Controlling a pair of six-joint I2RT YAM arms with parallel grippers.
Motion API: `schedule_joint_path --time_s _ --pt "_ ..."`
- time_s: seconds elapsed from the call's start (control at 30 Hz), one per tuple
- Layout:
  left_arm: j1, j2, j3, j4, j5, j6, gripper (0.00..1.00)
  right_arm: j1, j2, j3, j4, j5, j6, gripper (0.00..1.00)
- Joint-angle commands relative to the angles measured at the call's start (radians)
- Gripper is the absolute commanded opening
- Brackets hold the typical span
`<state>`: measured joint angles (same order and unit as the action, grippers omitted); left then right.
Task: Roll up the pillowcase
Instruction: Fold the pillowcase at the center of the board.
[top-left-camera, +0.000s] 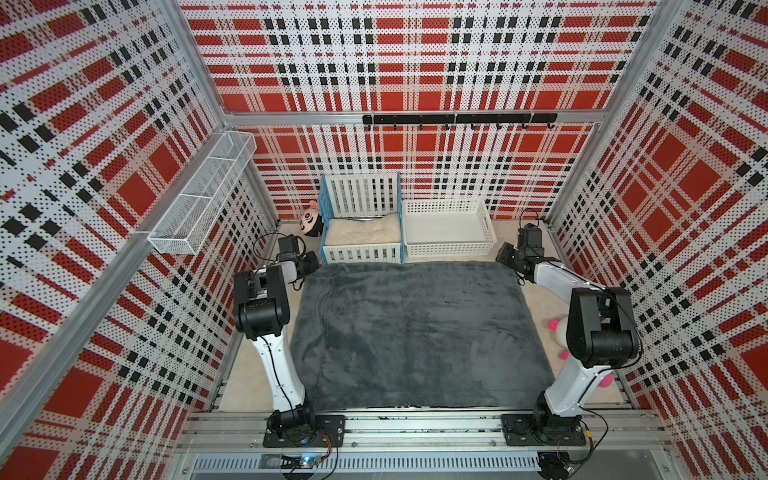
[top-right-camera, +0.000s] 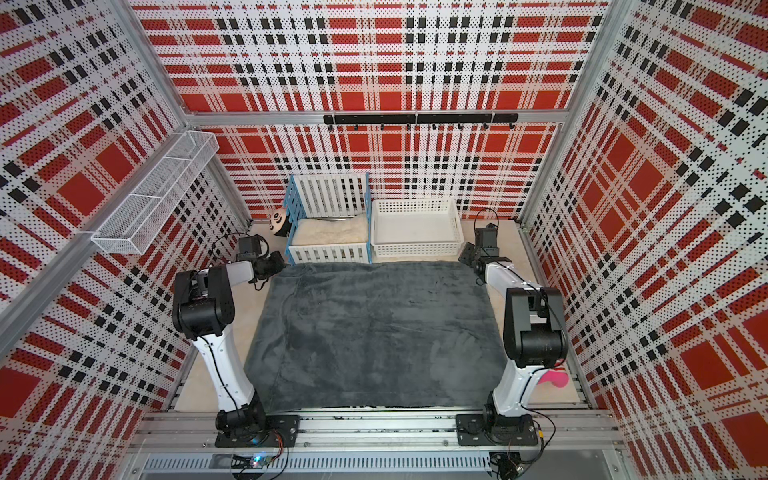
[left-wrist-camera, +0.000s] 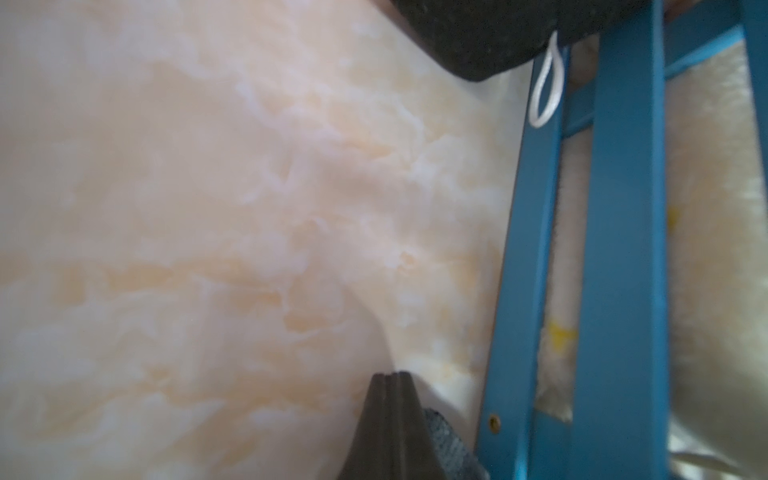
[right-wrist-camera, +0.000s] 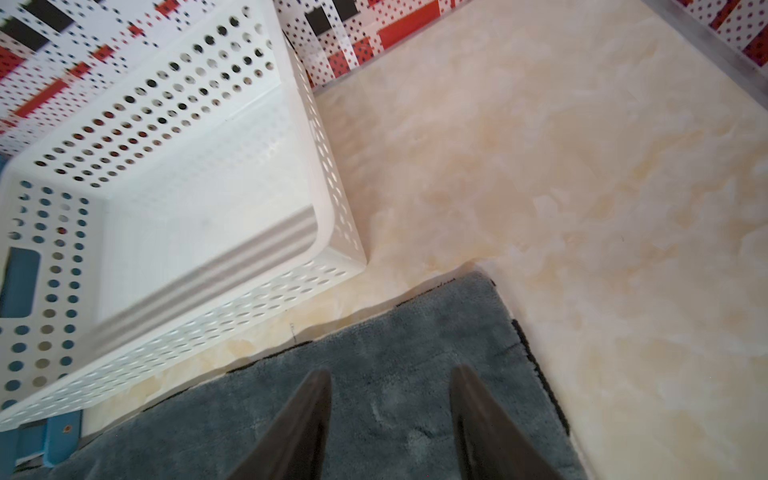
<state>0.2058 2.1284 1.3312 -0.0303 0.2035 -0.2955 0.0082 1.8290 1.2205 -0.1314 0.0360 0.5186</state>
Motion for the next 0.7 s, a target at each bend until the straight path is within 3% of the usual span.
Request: schedule_joint_path --time_s 0.0,0.13,0.37,0.6,0.67 --pt "0.004 -0.053 -0.043 -0.035 0.003 -0.029 0.00 -0.027 0.069 0.073 -0.118 0.006 0.003 0.51" --pt "0.008 -0.090 -0.067 -0.011 0.008 -0.051 0.00 -0.062 0.153 0.174 -0.210 0.015 0.002 0.40" --pt "0.012 -0.115 -0.089 0.003 0.010 -0.067 0.00 -0.097 0.268 0.277 -0.272 -0.015 -0.024 0.46" --pt "0.017 -0.113 -0.090 0.010 0.020 -0.070 0.00 -0.097 0.363 0.374 -0.302 -0.011 -0.040 0.43" --pt "0.020 -0.117 -0.092 0.012 0.022 -0.070 0.00 -0.097 0.383 0.396 -0.317 -0.032 -0.039 0.33"
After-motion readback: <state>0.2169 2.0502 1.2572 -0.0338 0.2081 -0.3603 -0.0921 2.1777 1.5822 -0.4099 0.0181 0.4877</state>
